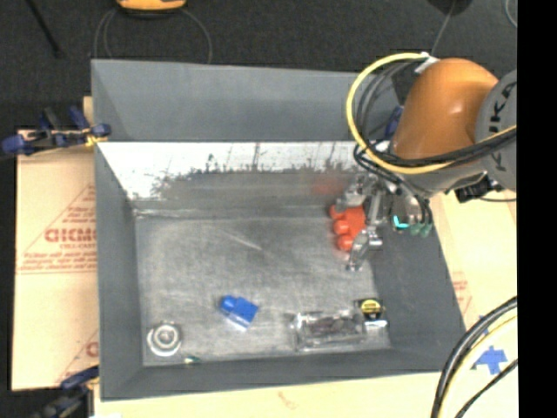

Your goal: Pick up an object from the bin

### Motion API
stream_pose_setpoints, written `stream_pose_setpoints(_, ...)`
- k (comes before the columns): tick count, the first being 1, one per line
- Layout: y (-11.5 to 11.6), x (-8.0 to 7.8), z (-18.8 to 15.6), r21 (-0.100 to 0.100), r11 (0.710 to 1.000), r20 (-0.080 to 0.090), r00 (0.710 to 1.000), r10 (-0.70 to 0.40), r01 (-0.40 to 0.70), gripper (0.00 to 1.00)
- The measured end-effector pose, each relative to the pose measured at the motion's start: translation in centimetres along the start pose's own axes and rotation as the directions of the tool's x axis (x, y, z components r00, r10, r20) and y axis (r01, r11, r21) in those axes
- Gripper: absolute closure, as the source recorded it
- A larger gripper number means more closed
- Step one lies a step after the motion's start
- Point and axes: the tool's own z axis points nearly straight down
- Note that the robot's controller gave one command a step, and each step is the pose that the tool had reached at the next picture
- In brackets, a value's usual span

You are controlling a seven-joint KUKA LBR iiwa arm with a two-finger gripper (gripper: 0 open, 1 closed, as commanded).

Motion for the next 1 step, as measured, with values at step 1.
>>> stream_pose_setpoints(1, 8.46, -1.69, 2.59, -0.006, 0.984, 0.004, 0.984, 0.179, -0.179, 0.00)
